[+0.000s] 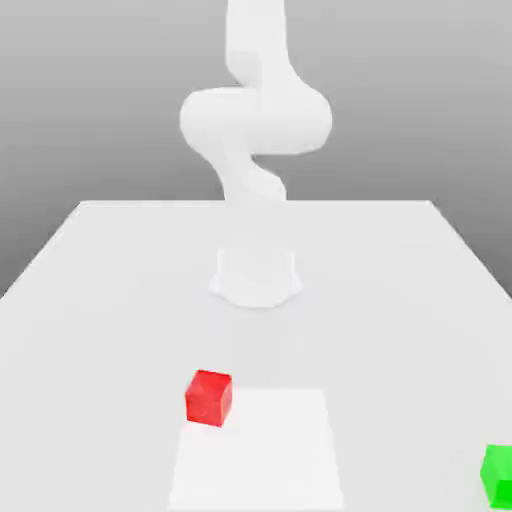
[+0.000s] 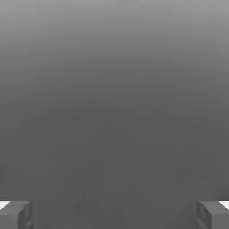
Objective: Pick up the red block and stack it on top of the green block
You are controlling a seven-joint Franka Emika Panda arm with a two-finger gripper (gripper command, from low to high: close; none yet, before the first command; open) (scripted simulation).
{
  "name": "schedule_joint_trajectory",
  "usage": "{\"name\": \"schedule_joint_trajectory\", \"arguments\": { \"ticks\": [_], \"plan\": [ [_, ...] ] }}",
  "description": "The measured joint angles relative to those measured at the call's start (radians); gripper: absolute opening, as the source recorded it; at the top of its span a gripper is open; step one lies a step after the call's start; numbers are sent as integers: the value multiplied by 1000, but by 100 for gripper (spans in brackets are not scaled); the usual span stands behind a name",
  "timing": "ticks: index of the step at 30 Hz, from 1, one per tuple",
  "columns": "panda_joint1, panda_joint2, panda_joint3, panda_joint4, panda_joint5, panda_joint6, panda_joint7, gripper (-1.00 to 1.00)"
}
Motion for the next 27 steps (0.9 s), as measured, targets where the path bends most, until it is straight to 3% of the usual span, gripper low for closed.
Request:
{"name": "schedule_joint_trajectory", "arguments": {
  "ticks": [17,24,25,27],
  "plan": [
    [-99,623,-55,-480,-9,433,67,0],
    [-128,898,-25,-481,40,658,36,0],
    [-133,926,-19,-477,46,683,32,-100],
    [-133,926,-19,-477,45,683,33,-100]
  ]
}}
